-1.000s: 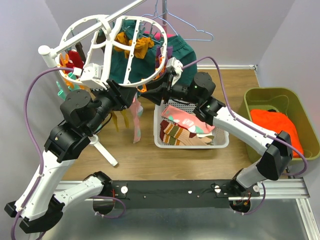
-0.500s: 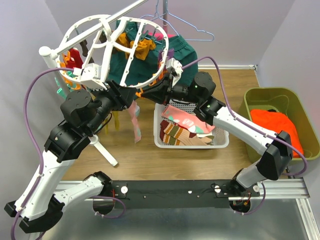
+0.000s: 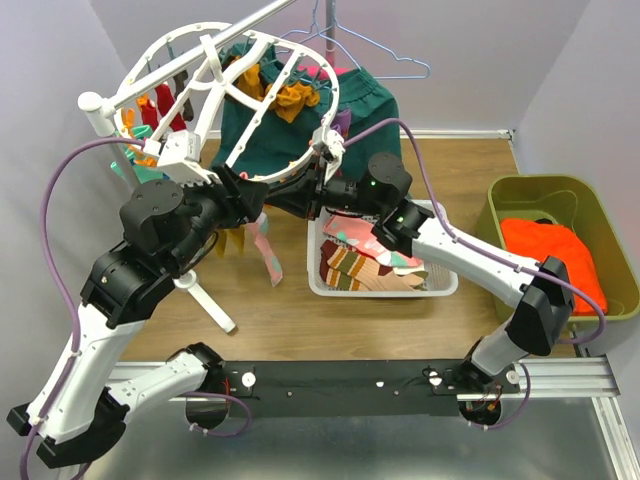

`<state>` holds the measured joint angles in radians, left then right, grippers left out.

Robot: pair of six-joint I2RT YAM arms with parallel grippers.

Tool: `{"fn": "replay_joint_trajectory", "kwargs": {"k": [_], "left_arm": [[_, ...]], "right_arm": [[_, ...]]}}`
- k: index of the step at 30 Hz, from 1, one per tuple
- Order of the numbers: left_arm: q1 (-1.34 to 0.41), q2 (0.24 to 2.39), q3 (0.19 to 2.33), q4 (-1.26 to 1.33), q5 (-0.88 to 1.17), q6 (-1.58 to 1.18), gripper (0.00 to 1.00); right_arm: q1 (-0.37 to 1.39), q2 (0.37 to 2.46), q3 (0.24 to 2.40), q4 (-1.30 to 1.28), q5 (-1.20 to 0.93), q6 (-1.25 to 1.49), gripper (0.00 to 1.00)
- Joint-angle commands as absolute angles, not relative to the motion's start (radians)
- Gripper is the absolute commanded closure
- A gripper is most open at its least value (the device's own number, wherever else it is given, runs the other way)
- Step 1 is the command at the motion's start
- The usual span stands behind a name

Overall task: Clip the socks to the hanger
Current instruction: Open the clamp at the hanger.

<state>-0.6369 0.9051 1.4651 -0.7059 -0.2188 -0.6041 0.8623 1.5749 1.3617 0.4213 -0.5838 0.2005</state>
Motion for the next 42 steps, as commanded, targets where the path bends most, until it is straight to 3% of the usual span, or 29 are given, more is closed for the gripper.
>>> {"fn": "replay_joint_trajectory", "kwargs": {"k": [1,10,14,20,24,27,30,31,34,37,42], "left_arm": [[-0.635,0.908,1.499,-0.801,-0.342,-0.611,0.33],[-0.635,0.93,1.482,-0.853,-0.357,-0.635,0.3],[-0.634,0.93,1.483,-0.842,-0.37,-0.643,0.34],[-0.635,0.942,1.477,-0.825,-0.373,-0.647,0.45],[-0.635,0.942,1.465,-0.81,-0.377,-0.647,0.67],[-0.635,0.94,1.457,-0.799,-0.385,-0.644,0.76],[-0.634,0.94,1.451,-0.792,-0.394,-0.64,0.85],[-0.635,0.94,1.448,-0.784,-0.396,-0.638,0.85],[-0.635,0.94,1.433,-0.769,-0.394,-0.629,0.9],[-0.635,0.942,1.414,-0.755,-0.385,-0.621,0.9],[-0.635,0.94,1.394,-0.739,-0.377,-0.611,0.9]], "right_arm": [[0.905,1.578,1.399,0.442,-0.571,0.173,0.99],[0.945,1.589,1.401,0.425,-0.505,0.127,0.99],[0.96,1.591,1.399,0.416,-0.474,0.097,0.99],[0.974,1.591,1.393,0.411,-0.451,0.074,0.99],[0.98,1.594,1.39,0.397,-0.446,0.06,0.99],[0.983,1.595,1.388,0.376,-0.445,0.052,0.99],[0.982,1.582,1.368,0.353,-0.436,0.051,0.86],[0.983,1.563,1.358,0.338,-0.43,0.051,0.71],[0.983,1.526,1.315,0.278,-0.381,0.037,0.45],[0.982,1.467,1.261,0.192,-0.278,0.026,0.35],[0.97,1.379,1.177,0.023,-0.006,0.009,0.28]]}}
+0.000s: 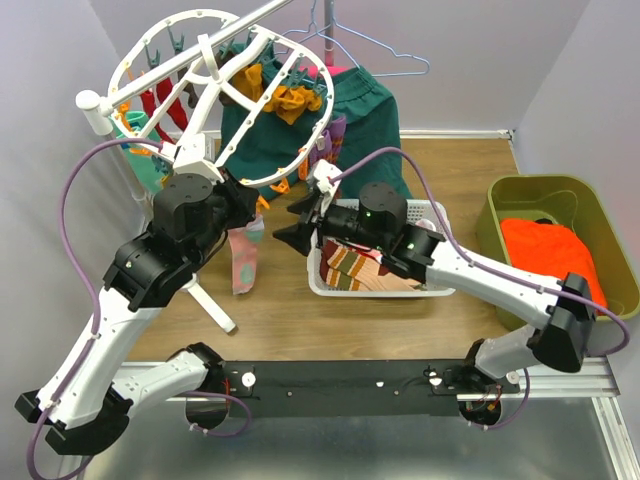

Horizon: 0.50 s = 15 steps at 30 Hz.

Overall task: Clip the socks to the hanger
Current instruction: Open the clamp at the hanger, then pick up the sock from the bin.

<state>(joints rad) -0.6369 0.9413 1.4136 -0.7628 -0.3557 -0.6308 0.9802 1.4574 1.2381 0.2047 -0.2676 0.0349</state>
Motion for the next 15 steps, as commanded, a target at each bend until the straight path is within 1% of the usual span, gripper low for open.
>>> {"fn": "replay_joint_trajectory", "kwargs": {"k": [1,2,5,6,9,13,14,15], "left_arm": [[-0.634,0.94,1.394,-0.741,-0.377,-0.609,0.9],[-0.635,0.937,1.391,-0.739,-0.377,-0.609,0.9],[-0.635,0.93,1.388,-0.739,-0.374,-0.607,0.9],[-0.635,0.93,1.388,-0.738,-0.374,-0.607,0.9],[-0.635,0.93,1.393,-0.741,-0.371,-0.606,0.9],[-0.634,0.934,1.404,-0.742,-0.371,-0.603,0.9],[-0.634,0.934,1.407,-0.742,-0.373,-0.603,0.9],[-0.634,0.936,1.408,-0.741,-0.371,-0.603,0.9]], "right_arm": [[0.959,1.373,1.149,-0.039,0.032,0.009,0.28],[0.944,1.37,1.137,-0.064,0.073,0.009,0.28],[0.853,1.382,1.079,-0.126,0.098,0.023,0.28],[0.801,1.394,1.066,-0.129,0.101,0.029,0.28],[0.729,1.465,1.058,-0.135,0.11,0.011,0.28],[0.695,1.613,1.115,-0.14,0.12,-0.037,0.28],[0.695,1.679,1.132,-0.144,0.129,-0.041,0.28],[0.693,1.719,1.178,-0.15,0.129,-0.051,0.28]]}}
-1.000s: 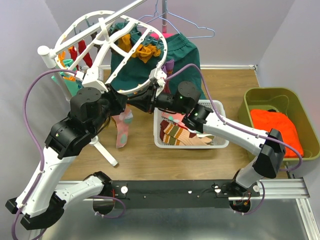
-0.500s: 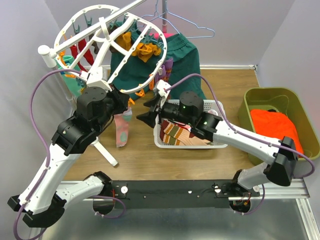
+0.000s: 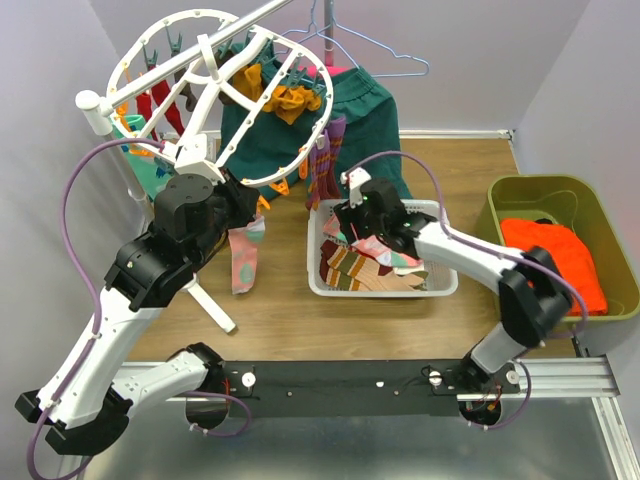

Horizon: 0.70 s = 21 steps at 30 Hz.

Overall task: Clip the socks to the hanger
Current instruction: Pick up the sock from the bin.

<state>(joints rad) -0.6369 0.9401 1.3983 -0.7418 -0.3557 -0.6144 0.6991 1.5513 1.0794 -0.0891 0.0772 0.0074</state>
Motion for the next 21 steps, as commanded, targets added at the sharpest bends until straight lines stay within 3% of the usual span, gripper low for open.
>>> {"fn": "replay_joint_trajectory", "kwargs": {"k": [1,10,12,15,16,19,21], "left_arm": [[-0.635,0.936,1.41,-0.742,-0.368,-0.604,0.9],[-0.635,0.934,1.407,-0.741,-0.364,-0.607,0.9],[-0.635,0.936,1.402,-0.739,-0.361,-0.607,0.9],[-0.635,0.937,1.401,-0.741,-0.359,-0.606,0.9],[-0.634,0.937,1.401,-0.741,-0.359,-0.606,0.9],[-0.634,0.939,1.402,-0.741,-0.36,-0.604,0.9],[-0.634,0.939,1.402,-0.739,-0.36,-0.604,0.9]], "right_arm": [[0.695,1.751,1.196,-0.164,0.129,-0.054,0.28],[0.695,2.017,1.287,-0.193,0.19,-0.054,0.28],[0.693,2.032,1.275,-0.19,0.207,-0.035,0.32],[0.695,2.036,1.253,-0.195,0.204,-0.026,0.51],[0.695,2.028,1.244,-0.193,0.199,-0.025,0.64],[0.693,1.981,1.227,-0.192,0.19,-0.021,0.85],[0.693,1.928,1.22,-0.198,0.19,-0.02,0.91]]}}
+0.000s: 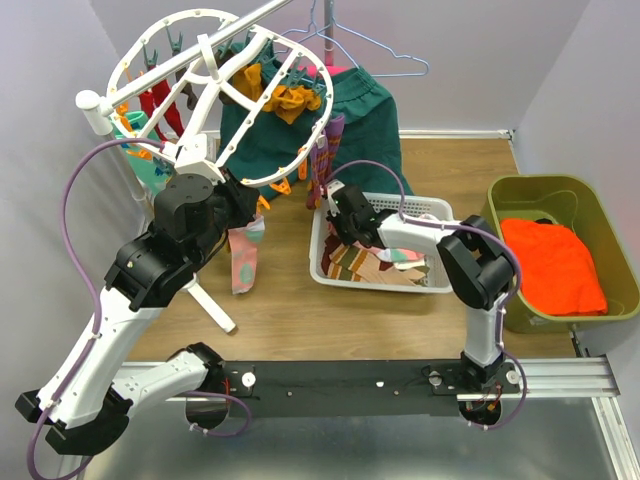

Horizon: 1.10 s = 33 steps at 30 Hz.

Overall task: Clip the socks to the hanger
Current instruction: Pick up the sock from the bin.

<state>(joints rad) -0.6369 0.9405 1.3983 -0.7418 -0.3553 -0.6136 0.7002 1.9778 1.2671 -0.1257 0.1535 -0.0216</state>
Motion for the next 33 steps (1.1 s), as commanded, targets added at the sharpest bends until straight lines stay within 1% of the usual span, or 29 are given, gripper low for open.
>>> {"fn": "replay_joint_trajectory", "kwargs": {"k": [1,11,15,21,24,29,32,33], "left_arm": [[-0.635,0.939,1.402,-0.739,-0.36,-0.604,0.9],[-0.634,0.936,1.402,-0.735,-0.356,-0.604,0.9],[-0.634,0.933,1.401,-0.732,-0.353,-0.606,0.9],[-0.634,0.93,1.402,-0.723,-0.347,-0.606,0.9],[-0.635,0.931,1.405,-0.721,-0.345,-0.606,0.9],[-0.634,0.933,1.41,-0.716,-0.345,-0.606,0.9],[-0.635,0.933,1.411,-0.716,-0.345,-0.604,0.9],[-0.634,0.934,1.414,-0.716,-0.344,-0.604,0.9]], "right_arm": [[0.693,1.908,1.216,-0.202,0.192,-0.02,0.98],[0.693,1.658,1.216,-0.291,0.166,-0.008,0.99],[0.692,1.571,1.21,-0.311,0.111,-0.005,0.99],[0.695,1.392,1.197,-0.264,0.029,0.04,0.99],[0.692,1.295,1.222,-0.233,0.006,0.041,0.99],[0.695,1.212,1.345,-0.235,-0.127,0.017,0.99],[0.693,1.186,1.402,-0.191,-0.273,0.032,0.99],[0.693,1.181,1.408,-0.166,-0.364,0.043,0.99]]}}
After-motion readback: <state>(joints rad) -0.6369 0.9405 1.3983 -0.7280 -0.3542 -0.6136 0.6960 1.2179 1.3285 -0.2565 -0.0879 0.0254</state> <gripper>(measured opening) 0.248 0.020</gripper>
